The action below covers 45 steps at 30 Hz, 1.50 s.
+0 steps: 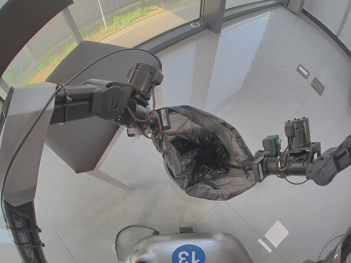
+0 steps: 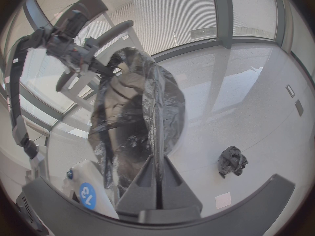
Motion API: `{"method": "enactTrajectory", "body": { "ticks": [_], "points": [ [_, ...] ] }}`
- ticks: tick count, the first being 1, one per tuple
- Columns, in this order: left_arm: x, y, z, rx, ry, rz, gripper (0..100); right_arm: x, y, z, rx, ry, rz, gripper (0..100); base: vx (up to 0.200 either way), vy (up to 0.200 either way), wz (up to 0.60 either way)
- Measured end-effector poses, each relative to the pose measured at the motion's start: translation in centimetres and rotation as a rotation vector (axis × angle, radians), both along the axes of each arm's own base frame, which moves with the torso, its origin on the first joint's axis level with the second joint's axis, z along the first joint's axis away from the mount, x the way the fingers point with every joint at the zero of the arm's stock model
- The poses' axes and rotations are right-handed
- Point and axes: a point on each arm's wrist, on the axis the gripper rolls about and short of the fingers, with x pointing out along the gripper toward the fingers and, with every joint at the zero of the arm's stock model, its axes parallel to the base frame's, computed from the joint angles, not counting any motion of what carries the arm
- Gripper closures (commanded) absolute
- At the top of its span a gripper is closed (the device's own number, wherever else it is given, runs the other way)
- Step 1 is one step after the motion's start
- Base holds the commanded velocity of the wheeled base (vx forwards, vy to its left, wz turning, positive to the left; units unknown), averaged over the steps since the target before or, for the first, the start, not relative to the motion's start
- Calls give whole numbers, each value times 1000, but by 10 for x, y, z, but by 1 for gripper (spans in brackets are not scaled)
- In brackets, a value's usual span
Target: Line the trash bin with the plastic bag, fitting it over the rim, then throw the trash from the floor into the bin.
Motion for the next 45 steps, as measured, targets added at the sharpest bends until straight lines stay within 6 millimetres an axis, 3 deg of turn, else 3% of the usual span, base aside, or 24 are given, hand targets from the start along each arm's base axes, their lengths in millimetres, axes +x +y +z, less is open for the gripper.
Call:
{"method": "enactTrajectory", "body": {
  "ticks": [6, 15, 23, 31, 37, 45],
  "points": [
    [-3, -15, 0, -7, -15, -29, 100, 28, -13, -9, -20, -2, -49, 100, 0, 0, 0],
    [0, -31, -17, 3, 16, -48, 100, 35, -10, -24, -32, 35, -44, 100, 0, 0, 0],
    [6, -30, -27, 40, 13, -5, 100, 46, -4, -25, -30, 19, -36, 100, 0, 0, 0],
    [2, -29, -20, 59, -9, 15, 100, 67, -18, -20, -36, -33, -73, 100, 0, 0, 0],
    [-4, -36, -19, 62, -13, -6, 100, 73, -22, -23, -46, -38, -80, 100, 0, 0, 0],
    [-9, -35, -35, 154, 35, 9, 100, 71, -7, -26, -46, -34, -42, 100, 0, 0, 0]
  ]
}}
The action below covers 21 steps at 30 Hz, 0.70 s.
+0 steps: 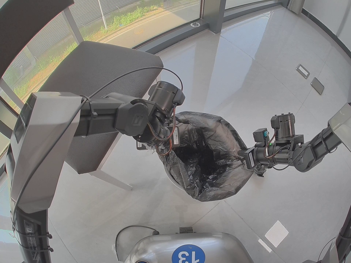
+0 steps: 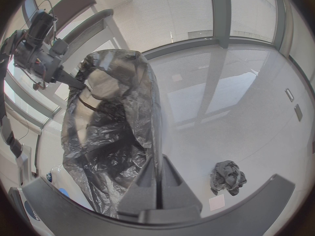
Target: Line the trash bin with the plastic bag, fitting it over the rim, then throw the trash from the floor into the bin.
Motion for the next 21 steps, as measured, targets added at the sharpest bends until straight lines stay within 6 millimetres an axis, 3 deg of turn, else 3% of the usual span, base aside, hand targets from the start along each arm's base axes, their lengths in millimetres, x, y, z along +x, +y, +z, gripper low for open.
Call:
{"method": "enactTrajectory", "body": {
  "ticks": [8, 12, 15, 21],
  "points": [
    [-3, 10, -6, 40, 32, 14, 100, -10, 30, -5, 1, 19, 78, 100, 0, 0, 0],
    [-4, 11, -6, 40, 33, 15, 100, -11, 35, -8, -2, 24, 90, 100, 0, 0, 0],
    [-4, 11, -7, 38, 32, 16, 100, -8, 30, -8, -8, 21, 81, 100, 0, 0, 0],
    [1, 4, -1, 11, 4, 14, 100, 2, 1, -6, -22, 4, 13, 100, 0, 0, 0]
  ]
}}
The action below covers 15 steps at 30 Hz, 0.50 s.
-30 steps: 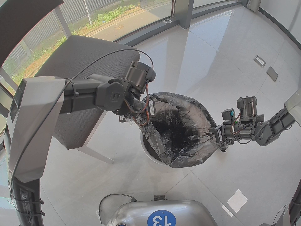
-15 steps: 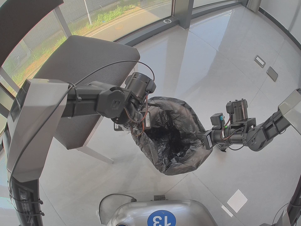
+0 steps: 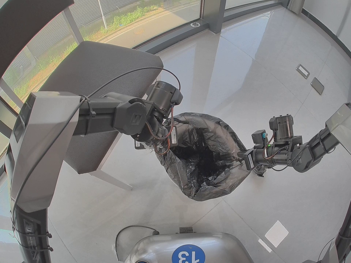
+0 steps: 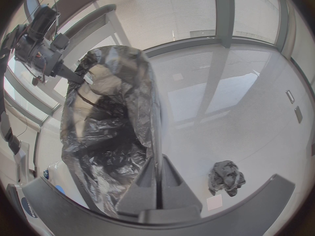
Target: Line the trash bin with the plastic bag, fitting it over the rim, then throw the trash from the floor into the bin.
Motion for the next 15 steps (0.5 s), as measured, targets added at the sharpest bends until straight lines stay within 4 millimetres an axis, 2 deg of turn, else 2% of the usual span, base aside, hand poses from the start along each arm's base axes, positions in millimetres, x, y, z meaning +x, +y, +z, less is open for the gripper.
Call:
{"method": "enactTrajectory", "body": {
  "ticks": [4, 11, 12, 15],
  "points": [
    [3, -2, 3, -14, -11, 4, 100, 5, -12, 3, 1, -14, -33, 100, 0, 0, 0],
    [5, -2, 3, -22, -11, 15, 100, 6, -13, 4, 2, -18, -35, 100, 0, 0, 0],
    [5, -2, 2, -22, -12, 15, 100, 6, -13, 4, 3, -18, -35, 0, 0, 0, 0],
    [7, -3, 2, -30, -17, 19, 100, 6, -12, 4, 7, -19, -37, 0, 0, 0, 0]
  ]
}}
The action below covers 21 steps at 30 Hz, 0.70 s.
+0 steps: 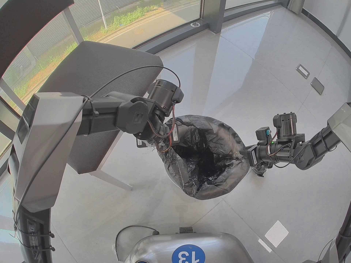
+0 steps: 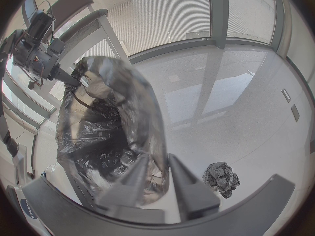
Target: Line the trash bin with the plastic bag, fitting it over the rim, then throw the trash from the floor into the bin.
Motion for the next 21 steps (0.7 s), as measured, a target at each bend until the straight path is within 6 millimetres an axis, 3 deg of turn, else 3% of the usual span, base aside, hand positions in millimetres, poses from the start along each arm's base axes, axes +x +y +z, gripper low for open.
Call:
{"method": "enactTrajectory", "body": {
  "ticks": [9, 21],
  "points": [
    [7, 2, 0, -18, -9, 23, 100, -4, -3, 3, -4, -11, -1, 0, 0, 0, 0],
    [23, 22, -2, -17, -13, 79, 100, -35, -2, 13, -22, -23, 35, 0, 0, 0, 0]
  ]
}}
